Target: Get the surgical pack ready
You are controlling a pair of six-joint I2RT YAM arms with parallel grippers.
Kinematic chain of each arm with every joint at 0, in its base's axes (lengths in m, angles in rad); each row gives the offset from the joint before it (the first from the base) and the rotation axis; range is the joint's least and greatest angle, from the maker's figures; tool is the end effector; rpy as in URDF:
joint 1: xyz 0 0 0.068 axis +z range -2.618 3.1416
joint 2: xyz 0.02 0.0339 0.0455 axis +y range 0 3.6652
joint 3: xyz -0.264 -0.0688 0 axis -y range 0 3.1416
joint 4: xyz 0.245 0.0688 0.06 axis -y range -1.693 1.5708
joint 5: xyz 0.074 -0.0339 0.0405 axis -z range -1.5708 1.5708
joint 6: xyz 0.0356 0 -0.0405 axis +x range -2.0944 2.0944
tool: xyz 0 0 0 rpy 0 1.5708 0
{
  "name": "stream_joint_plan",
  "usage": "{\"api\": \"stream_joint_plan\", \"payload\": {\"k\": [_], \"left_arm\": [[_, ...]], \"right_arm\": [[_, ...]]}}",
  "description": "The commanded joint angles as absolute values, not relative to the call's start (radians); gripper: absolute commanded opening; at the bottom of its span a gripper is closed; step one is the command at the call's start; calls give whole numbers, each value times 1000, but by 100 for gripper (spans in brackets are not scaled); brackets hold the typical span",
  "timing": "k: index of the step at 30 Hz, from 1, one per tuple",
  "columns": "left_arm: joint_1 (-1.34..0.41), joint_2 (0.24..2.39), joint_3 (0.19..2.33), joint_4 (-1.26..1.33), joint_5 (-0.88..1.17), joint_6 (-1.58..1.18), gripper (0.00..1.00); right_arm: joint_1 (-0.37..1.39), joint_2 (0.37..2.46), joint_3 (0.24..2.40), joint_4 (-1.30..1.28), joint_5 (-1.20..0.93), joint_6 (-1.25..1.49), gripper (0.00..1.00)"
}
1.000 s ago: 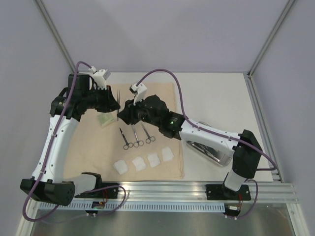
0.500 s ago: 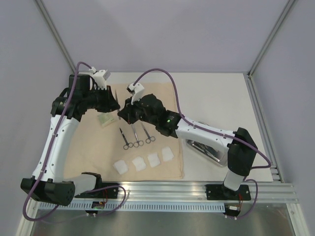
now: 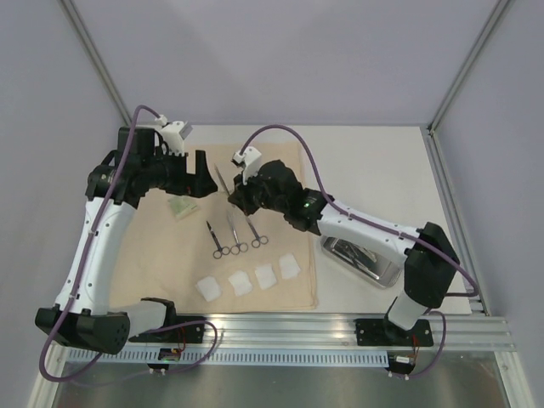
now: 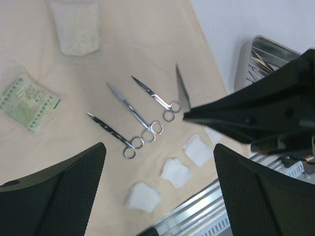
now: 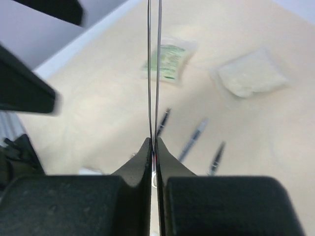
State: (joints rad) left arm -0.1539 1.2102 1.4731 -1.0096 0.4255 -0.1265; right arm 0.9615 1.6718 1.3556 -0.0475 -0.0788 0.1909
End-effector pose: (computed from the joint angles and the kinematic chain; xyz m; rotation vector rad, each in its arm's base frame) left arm 0.2210 -0.0492 0.4098 0.2495 2.3050 -0.6347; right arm 0.2269 0.3300 0.3180 -0.8128 1.8576 0.8283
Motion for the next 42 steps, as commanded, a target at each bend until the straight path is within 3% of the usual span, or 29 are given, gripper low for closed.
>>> {"api": "stream_joint_plan", "payload": {"k": [1,8,14,28,42], "left_arm": [[-155,1210,1563,-1066,382,-74,100],[-155,1223,1605,-1117,154,-2,100],[-155,1281,1575,-1101,138,17,100],[-155,1307,1569,-1100,182,31,100],[-155,1315,1565,-1103,186,26,100]], "right_arm": [[882,1568,1345,-191,-123,34,0],[657,1398,1219,-691,60,-285,1],[508,1278,1037,-860,138,-386,0],[403,1385,884,-885,345,-428,0],[365,1509,856,-781,321,-403,0]]}}
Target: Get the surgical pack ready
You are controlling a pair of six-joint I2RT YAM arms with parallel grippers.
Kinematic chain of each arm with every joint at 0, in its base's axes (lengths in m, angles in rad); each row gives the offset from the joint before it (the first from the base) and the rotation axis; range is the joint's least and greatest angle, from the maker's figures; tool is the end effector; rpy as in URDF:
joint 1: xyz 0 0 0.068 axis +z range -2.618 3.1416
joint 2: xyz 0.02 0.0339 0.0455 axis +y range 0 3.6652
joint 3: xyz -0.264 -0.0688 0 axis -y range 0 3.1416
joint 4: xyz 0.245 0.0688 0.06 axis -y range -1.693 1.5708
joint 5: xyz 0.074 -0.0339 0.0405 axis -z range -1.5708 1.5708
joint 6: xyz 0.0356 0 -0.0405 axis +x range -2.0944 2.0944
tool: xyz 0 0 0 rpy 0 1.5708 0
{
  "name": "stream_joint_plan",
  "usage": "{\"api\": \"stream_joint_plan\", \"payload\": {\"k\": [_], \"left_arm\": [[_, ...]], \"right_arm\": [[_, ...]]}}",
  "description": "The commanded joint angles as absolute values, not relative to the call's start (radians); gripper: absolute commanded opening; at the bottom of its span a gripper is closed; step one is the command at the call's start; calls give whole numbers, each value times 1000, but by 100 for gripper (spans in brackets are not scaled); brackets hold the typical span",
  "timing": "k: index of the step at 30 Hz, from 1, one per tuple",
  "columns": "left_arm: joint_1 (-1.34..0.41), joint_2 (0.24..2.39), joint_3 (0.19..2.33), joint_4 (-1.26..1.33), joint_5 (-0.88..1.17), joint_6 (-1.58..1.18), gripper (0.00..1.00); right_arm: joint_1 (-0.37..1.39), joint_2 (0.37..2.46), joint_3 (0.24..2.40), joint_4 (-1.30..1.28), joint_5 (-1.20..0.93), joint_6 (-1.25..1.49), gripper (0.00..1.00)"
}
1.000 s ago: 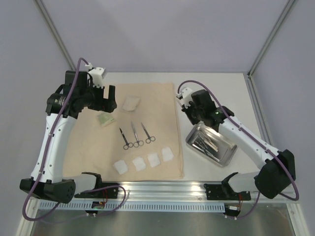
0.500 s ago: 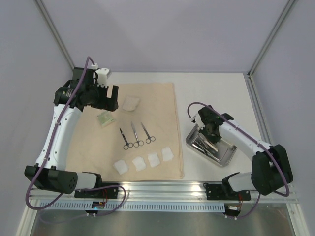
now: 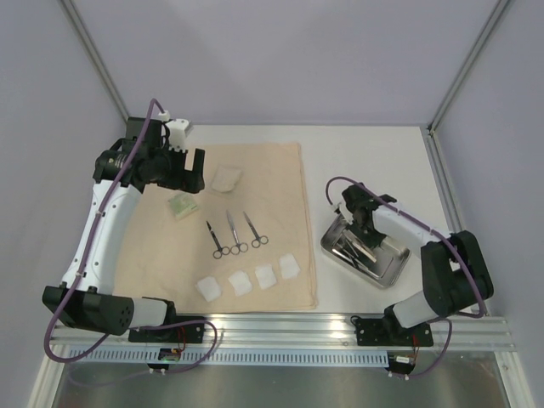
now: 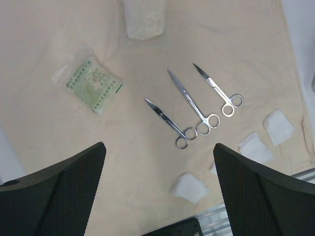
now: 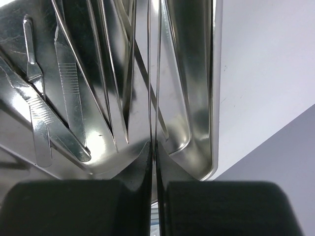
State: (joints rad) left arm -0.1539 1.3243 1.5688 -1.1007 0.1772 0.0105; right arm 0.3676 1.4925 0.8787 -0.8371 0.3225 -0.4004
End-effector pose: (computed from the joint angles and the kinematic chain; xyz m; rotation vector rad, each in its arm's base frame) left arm 0.2463 -0.0446 0.4047 0.2795 2.4123 -0.2800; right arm 0.2346 0.0783 0.1776 -1.0926 2.7819 -0.4890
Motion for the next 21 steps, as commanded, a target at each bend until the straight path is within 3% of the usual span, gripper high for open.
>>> {"api": "stream_joint_plan", "payload": {"k": [1,10,21], "left_arm": [[-155,1316,1565,-1103,186,28,100],[-155,1319,1565,-1108,183,28,100],[-155,1325,1559,-1103,179,31,100]], "right_arm": [[367,1522,853,-767,318,-406,0],[354,1604,870,-761,308,-425,0],[356,1529,845,-749,175,-456,1]]}}
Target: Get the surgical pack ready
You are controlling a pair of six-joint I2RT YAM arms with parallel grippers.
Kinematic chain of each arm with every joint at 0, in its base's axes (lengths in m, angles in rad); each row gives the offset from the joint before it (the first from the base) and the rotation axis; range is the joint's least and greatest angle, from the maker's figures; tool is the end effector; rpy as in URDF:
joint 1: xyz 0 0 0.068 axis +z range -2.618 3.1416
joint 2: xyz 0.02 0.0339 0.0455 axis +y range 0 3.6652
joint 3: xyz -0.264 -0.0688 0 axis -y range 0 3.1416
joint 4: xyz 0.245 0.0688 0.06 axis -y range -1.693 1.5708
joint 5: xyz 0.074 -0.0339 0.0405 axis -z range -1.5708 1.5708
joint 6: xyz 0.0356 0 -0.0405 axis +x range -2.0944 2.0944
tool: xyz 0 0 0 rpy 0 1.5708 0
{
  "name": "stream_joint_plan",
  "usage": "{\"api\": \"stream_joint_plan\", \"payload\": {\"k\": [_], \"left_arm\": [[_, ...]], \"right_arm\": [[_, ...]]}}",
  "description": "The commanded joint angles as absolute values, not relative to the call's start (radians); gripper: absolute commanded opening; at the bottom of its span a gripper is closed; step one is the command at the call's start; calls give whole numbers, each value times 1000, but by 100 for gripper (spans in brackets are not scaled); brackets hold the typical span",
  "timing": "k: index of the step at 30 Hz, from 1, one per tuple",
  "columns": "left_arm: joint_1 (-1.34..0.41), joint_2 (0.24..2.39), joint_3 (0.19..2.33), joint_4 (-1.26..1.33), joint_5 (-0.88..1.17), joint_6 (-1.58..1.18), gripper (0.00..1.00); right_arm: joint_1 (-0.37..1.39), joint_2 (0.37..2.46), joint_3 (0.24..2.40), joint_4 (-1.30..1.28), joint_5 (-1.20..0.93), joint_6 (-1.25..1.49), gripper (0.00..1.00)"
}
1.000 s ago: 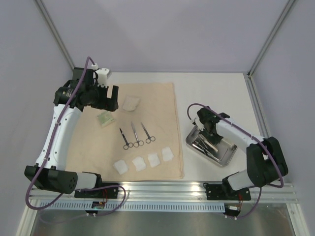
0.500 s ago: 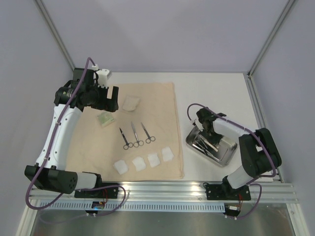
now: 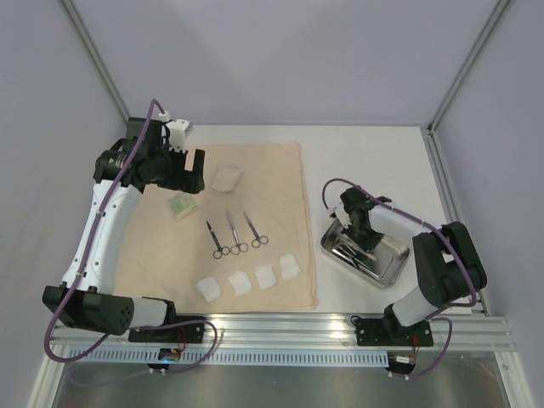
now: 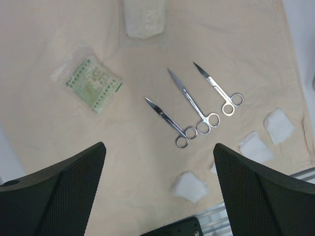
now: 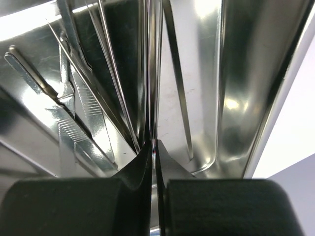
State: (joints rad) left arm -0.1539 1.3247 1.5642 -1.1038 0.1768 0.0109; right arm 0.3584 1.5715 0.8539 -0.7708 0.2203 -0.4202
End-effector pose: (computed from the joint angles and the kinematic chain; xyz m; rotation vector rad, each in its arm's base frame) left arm 0.2463 -0.0445 0.4030 0.2797 2.4204 -0.2794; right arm 0.2398 0.0815 0.1532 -1.1438 2.8247 -0.3408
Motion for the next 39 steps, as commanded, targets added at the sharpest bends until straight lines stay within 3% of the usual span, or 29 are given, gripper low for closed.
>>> {"api": "stream_joint_plan", "payload": {"k": [1,3,10,21,26,31,39], "left_arm": [[-155,1324,1557,-1103,179,31,100],[-155,1324,1559,-1103,179,31,100],[-155,1321,1552,-1103,179,37,100],[-147,1312,1520,-1089,63,49,100],[-6,1290,1476,-1074,34,41,100],[64,1247,1393,-1046,-141,58,100],[172,1154,1220,-980,-259,67,100]], "right_arm": [[356,1526,845,-749,182,-457,1],[356,1529,844,-742,219,-456,4],[356,1508,871,-755,262,-436,30],[436,1312,1051,-867,383,-338,46],[575,1304,1193,-745,391,-43,55],[768,1416,1255,-555,402,113,60],[867,1787,1552,-604,337,199,59]]}}
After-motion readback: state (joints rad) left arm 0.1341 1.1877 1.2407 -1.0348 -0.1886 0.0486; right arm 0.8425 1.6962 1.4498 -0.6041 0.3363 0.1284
